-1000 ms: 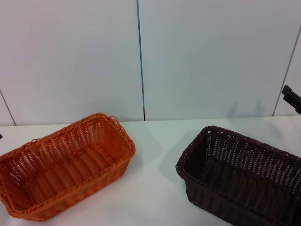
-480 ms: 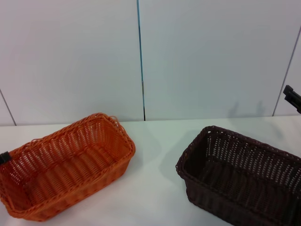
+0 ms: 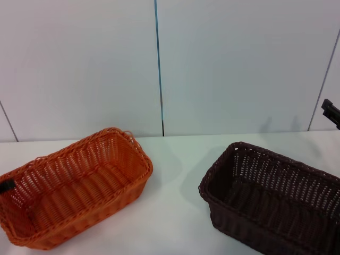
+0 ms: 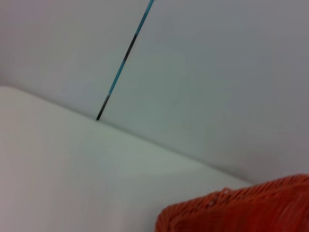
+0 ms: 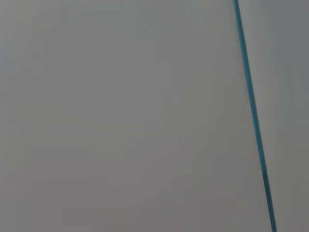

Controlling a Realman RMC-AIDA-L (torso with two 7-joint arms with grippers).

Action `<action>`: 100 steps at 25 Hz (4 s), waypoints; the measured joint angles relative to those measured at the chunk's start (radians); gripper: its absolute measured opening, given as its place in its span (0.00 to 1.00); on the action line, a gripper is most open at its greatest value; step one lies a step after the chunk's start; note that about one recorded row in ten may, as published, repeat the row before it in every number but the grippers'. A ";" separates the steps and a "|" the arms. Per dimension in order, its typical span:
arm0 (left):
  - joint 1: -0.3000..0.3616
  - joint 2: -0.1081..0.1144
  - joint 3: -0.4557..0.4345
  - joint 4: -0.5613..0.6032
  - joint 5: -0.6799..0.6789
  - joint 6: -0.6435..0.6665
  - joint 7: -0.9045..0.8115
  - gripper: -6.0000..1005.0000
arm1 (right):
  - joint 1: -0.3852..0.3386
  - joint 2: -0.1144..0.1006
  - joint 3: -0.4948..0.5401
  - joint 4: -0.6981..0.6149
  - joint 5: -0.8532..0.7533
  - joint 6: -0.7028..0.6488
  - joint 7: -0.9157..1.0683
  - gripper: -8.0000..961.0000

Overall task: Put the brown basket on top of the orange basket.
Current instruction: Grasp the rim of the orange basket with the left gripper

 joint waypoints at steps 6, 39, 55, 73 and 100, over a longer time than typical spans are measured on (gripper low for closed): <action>-0.025 0.000 0.063 0.031 0.160 -0.043 -0.147 0.89 | 0.000 0.000 0.010 -0.001 -0.001 0.000 0.000 0.79; -0.075 -0.021 0.099 -0.024 0.324 -0.118 -0.273 0.89 | 0.006 0.000 0.012 -0.003 0.000 0.046 -0.003 0.79; -0.072 -0.022 0.091 -0.026 0.324 -0.116 -0.281 0.72 | 0.002 -0.001 0.012 -0.001 0.000 0.051 -0.003 0.79; -0.083 0.017 0.095 -0.022 0.383 -0.025 -0.334 0.45 | 0.005 -0.001 0.013 -0.002 -0.001 0.072 -0.007 0.79; -0.156 0.038 0.099 0.025 0.630 0.085 -0.487 0.22 | 0.010 0.000 0.017 -0.009 0.001 0.074 -0.008 0.79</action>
